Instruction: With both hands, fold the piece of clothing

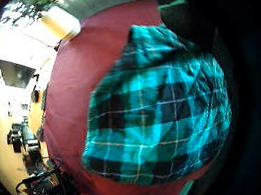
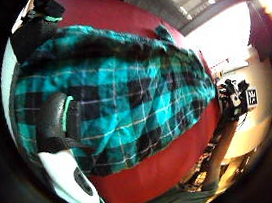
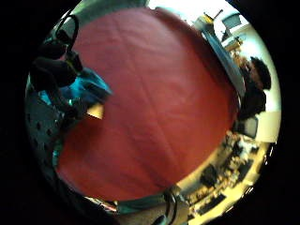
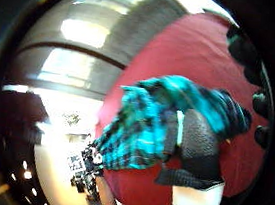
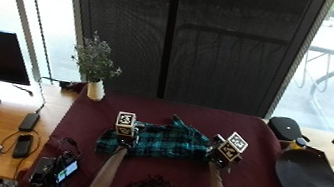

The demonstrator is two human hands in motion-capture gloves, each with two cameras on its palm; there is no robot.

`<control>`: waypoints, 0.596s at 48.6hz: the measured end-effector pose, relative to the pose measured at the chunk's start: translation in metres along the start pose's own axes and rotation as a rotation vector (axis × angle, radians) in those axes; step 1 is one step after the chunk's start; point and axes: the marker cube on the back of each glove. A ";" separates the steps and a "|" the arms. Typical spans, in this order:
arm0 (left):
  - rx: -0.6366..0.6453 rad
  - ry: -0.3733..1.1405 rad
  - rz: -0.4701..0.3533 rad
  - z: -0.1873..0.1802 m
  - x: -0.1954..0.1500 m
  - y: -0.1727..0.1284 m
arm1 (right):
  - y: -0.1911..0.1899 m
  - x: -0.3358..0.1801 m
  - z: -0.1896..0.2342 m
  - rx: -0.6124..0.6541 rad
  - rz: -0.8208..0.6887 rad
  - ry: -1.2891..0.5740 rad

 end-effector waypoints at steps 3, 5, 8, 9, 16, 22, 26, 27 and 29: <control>-0.023 -0.009 0.038 0.015 0.007 -0.002 | -0.005 0.023 0.013 -0.037 0.089 -0.049; -0.073 -0.019 0.042 0.022 0.011 0.003 | -0.007 0.027 0.021 -0.049 0.115 -0.077; -0.106 -0.022 0.052 0.032 0.016 0.006 | -0.018 0.034 0.024 0.054 0.150 -0.092; -0.091 -0.031 0.058 0.035 0.016 0.003 | -0.020 0.035 0.026 0.068 0.160 -0.093; -0.197 -0.065 0.026 0.058 0.013 0.010 | -0.010 0.032 0.060 -0.202 0.175 -0.132; -0.217 0.028 0.047 0.065 0.013 0.008 | -0.030 0.001 0.062 -0.036 0.017 -0.321; -0.264 0.031 0.041 0.066 0.013 0.011 | -0.031 0.004 0.065 -0.038 0.070 -0.219; -0.270 0.029 0.042 0.066 0.013 0.011 | -0.031 0.008 0.066 -0.048 0.101 -0.168; -0.284 0.029 0.046 0.066 0.014 0.012 | -0.039 0.010 0.065 0.001 0.126 -0.133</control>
